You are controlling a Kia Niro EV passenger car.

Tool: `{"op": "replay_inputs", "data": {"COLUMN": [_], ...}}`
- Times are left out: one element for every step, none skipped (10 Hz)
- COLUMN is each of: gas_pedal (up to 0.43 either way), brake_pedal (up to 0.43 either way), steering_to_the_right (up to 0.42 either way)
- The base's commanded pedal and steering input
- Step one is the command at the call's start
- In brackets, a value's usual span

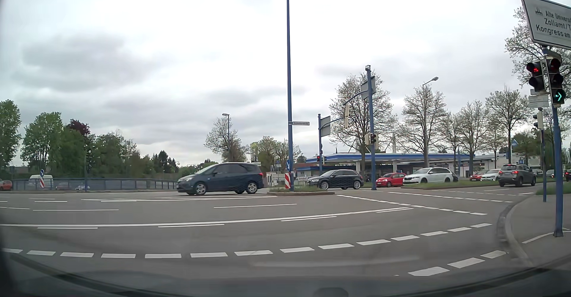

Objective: Follow the waypoints while adhering to traffic rules and regulations

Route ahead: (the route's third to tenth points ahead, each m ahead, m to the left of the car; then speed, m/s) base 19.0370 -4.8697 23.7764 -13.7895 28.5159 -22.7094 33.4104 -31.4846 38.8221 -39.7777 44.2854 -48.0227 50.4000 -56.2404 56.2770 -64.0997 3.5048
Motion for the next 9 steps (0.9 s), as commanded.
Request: {"op": "replay_inputs", "data": {"gas_pedal": [0.539,0.539,0.531,0.52,0.488,0.461,0.449,0.449,0.449], "brake_pedal": [0.0,0.0,0.0,0.0,0.0,0.0,0.0,0.0,0.0], "steering_to_the_right": [0.125,0.145,0.168,0.185,0.193,0.198,0.201,0.204,0.207]}}
